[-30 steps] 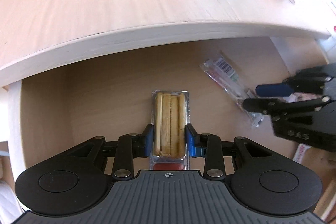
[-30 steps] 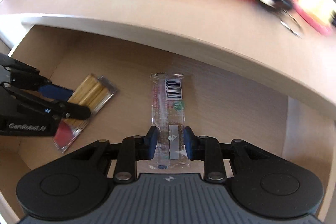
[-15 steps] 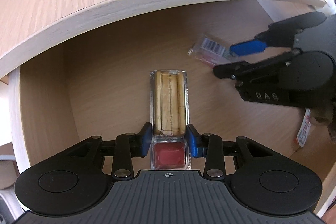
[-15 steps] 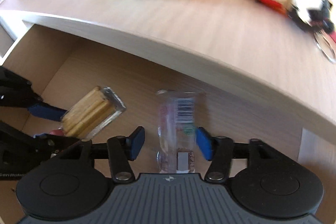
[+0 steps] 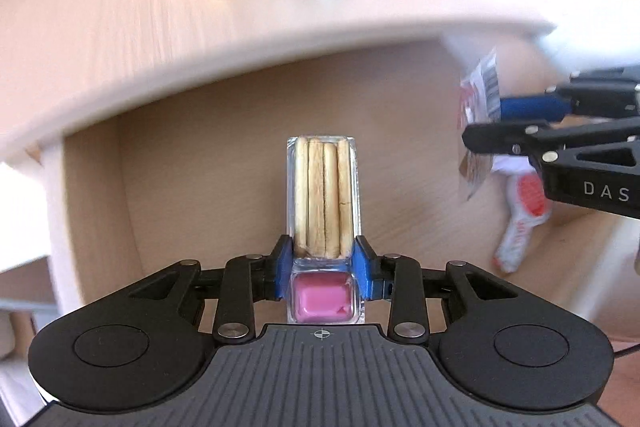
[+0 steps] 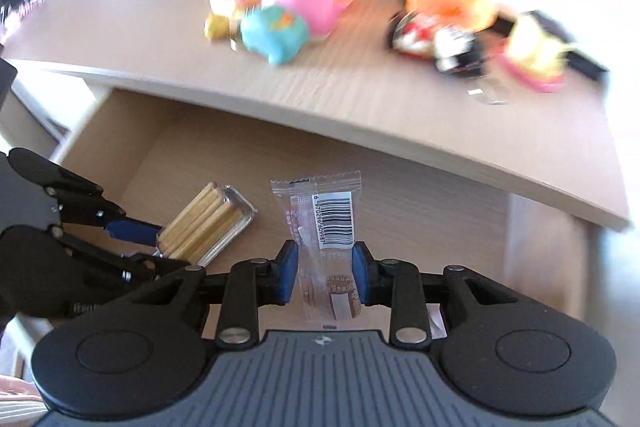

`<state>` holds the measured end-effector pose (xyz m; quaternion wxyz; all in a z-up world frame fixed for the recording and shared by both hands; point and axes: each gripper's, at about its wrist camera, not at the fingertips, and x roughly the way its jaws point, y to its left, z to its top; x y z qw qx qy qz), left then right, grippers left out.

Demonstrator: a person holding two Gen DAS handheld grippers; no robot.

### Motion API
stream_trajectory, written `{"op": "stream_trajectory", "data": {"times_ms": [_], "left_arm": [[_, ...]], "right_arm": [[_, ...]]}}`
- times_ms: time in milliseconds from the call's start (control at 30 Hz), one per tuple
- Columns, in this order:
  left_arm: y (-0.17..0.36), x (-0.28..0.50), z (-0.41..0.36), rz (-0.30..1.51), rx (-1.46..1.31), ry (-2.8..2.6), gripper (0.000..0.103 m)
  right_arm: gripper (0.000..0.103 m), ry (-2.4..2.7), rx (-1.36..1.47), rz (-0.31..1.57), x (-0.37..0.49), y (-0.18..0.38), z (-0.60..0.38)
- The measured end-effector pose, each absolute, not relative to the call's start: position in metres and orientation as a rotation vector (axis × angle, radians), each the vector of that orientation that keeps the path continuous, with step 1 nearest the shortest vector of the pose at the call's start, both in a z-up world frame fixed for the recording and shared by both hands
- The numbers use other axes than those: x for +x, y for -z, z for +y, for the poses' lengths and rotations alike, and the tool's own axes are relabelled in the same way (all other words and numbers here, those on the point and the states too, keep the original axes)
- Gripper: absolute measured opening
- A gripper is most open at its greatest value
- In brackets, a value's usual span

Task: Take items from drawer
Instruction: 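Grasp the clear snack bar wrapper with the right gripper while the left lifts the biscuit pack, then carry both snacks onto the desktop and open both grippers to release them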

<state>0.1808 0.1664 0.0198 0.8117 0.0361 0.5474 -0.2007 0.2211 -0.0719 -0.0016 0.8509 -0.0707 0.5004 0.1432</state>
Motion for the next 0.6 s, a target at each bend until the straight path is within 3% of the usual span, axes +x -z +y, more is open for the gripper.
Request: {"op": "stream_trajectory", "data": {"times_ms": [267, 600], "left_arm": [[-0.113, 0.167, 0.171, 0.908, 0.06, 0.483, 0.036], [-0.182, 0.186, 0.197, 0.749, 0.014, 0.377, 0.036]], "right_arm": [[0.029, -0.24, -0.022, 0.856, 0.143, -0.075, -0.14], [0.029, -0.209, 0.013, 0.604, 0.155, -0.142, -0.128]]}}
